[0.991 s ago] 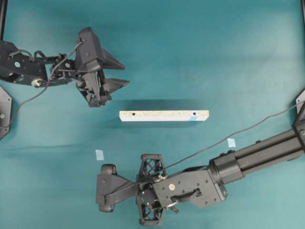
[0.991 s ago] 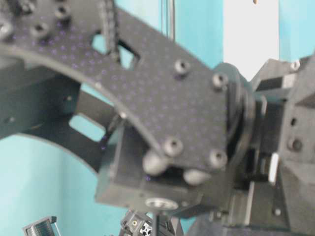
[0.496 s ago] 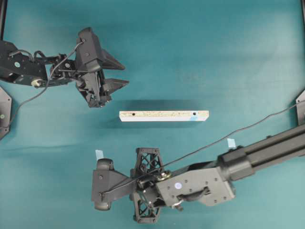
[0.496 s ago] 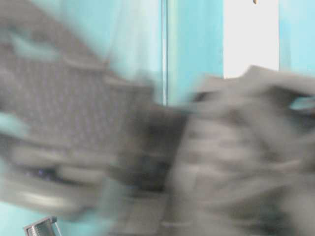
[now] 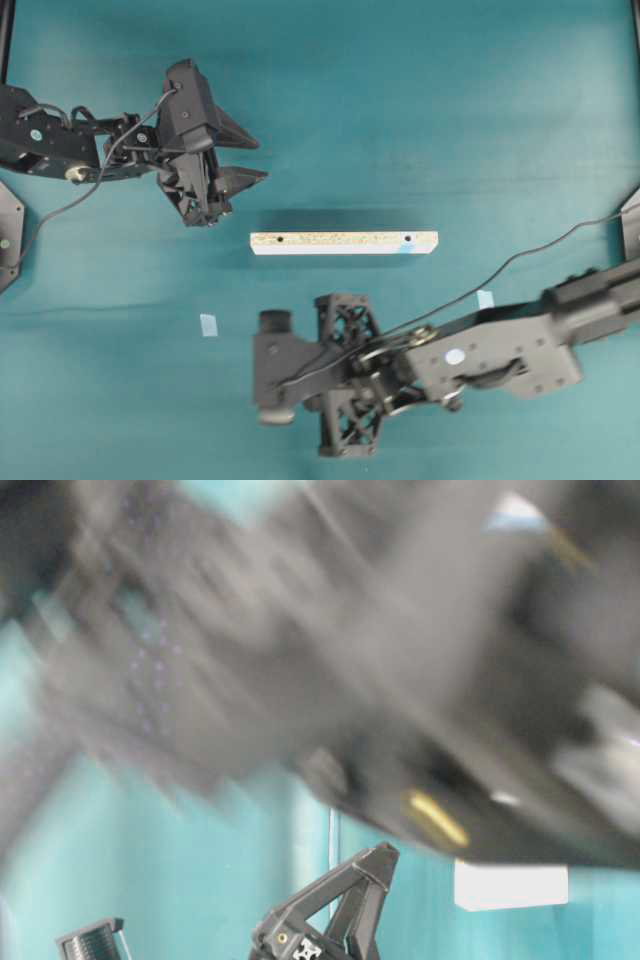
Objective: Insert the rod into the hole on the wooden board.
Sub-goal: 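Lift the peg and carry it with the right gripper over the board's right hole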
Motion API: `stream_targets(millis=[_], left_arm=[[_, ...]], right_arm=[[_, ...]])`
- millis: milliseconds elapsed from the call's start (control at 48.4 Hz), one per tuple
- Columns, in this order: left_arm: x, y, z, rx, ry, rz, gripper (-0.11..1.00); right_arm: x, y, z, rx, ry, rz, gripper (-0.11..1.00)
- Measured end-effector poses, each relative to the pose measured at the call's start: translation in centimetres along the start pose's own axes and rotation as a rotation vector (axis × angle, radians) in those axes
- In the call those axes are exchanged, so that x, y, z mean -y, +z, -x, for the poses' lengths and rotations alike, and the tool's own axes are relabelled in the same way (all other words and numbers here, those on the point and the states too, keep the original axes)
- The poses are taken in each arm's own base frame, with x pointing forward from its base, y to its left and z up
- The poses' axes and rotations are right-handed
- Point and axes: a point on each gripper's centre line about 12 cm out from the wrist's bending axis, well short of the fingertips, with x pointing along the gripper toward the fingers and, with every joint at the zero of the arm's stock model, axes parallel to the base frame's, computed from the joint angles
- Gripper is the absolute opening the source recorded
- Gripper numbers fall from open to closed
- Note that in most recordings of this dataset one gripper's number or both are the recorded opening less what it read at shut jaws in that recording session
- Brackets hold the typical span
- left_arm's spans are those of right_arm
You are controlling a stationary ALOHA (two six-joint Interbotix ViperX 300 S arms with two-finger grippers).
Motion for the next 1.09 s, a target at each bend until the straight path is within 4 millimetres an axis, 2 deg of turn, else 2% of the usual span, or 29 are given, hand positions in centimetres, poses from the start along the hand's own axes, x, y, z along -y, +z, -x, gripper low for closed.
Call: stream_targets(millis=[186, 516, 723, 1094], left_arm=[[0.0, 0.0, 0.0, -0.006, 0.0, 0.003, 0.74], [0.0, -0.3, 0.0, -0.023, 0.0, 0.001, 0.74], [0.0, -0.3, 0.0, -0.025, 0.0, 0.001, 0.74], [0.1, -0.3, 0.0, -0.025, -0.001, -0.001, 0.74]], right_arm=[[1.9, -0.9, 1.6, 0.032, -0.008, 0.025, 0.09], [3.1, -2.4, 3.7, 0.166, 0.072, 0.152, 0.09], [6.1, -3.1, 5.2, 0.191, 0.056, 0.112, 0.09], [10.1, -4.8, 8.2, 0.289, 0.081, 0.049, 0.09]])
